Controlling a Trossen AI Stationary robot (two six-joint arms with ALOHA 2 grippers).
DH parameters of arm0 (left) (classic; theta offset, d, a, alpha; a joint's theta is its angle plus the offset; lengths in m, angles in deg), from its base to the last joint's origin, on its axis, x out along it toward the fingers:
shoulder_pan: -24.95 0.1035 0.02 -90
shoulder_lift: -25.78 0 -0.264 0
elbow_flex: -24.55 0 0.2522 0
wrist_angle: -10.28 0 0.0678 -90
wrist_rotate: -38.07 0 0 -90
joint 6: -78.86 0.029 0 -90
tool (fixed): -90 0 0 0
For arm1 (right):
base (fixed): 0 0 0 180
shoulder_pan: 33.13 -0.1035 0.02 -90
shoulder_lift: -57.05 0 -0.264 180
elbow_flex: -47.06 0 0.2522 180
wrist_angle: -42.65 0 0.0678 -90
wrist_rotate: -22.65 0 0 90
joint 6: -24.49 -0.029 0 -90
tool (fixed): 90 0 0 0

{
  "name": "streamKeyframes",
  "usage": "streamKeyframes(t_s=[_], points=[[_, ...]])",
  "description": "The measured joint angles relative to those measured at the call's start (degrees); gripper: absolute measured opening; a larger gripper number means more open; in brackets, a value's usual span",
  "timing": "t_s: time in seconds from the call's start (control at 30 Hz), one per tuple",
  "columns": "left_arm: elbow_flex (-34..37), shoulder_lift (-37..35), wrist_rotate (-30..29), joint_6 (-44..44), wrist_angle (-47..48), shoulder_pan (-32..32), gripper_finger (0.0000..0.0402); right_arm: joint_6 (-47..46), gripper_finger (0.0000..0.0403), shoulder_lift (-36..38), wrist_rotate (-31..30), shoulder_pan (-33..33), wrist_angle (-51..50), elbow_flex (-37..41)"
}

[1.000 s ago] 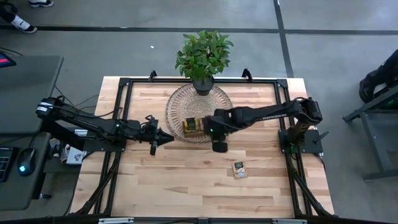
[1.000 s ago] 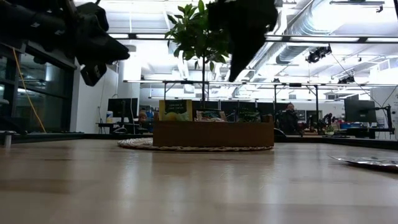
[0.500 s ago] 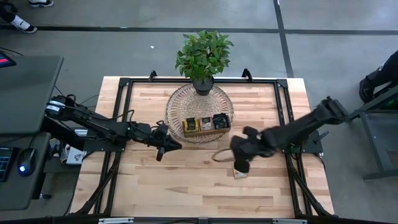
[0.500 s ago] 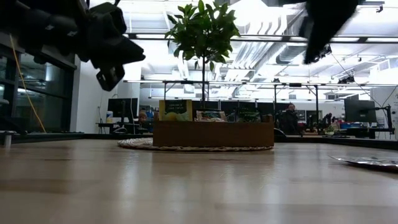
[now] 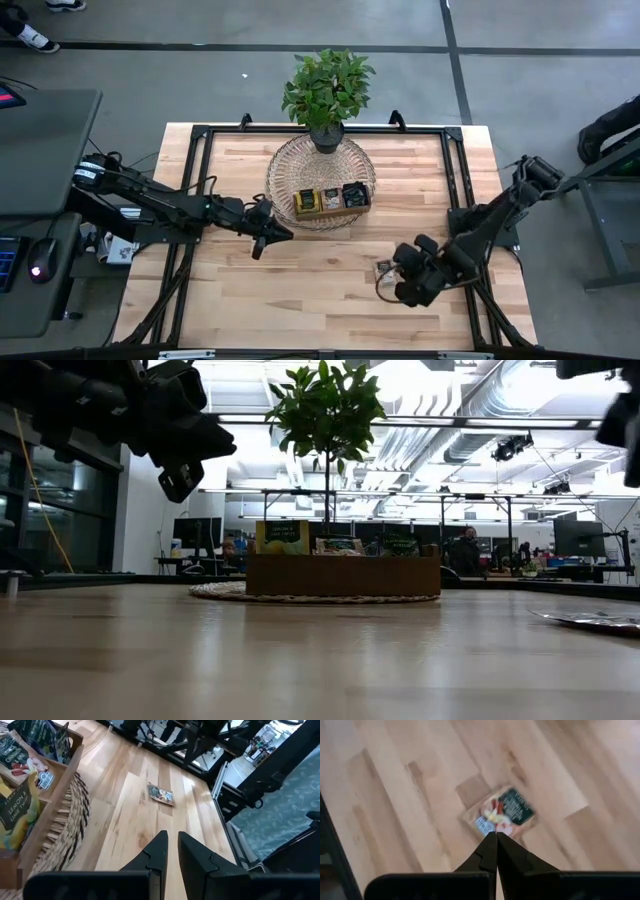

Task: Pick & Place Tea
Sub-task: Put the brown tea bag into the middle section of the wooden organizer

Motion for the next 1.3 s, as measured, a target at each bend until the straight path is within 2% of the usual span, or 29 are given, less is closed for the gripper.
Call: streamKeyframes(t_s=[0.4,0.77,0.93,1.2,1.3], points=[[0.00,-0.01,0.16,-0.46,0.01,0.00,0.0042,1.80,0.0000,-7.10,0.85,-0.76,4.37,0.00],[0.00,0.00,0.16,-0.66,1.70,0.00,0.0042,1.16,0.0000,-10.52,1.83,-0.45,5.51,0.00],[0.01,-0.01,0.15,-0.74,2.17,0.00,0.0042,1.12,0.0000,-13.08,2.84,-0.45,9.99,0.00],[0.02,0.00,0.16,-0.79,2.80,0.00,0.0042,-9.63,0.0000,-14.89,-0.84,-0.44,6.94,0.00],[0.02,0.00,0.23,-0.77,2.98,0.00,0.0042,-11.63,0.0000,-14.91,1.37,0.12,6.95,0.00]])
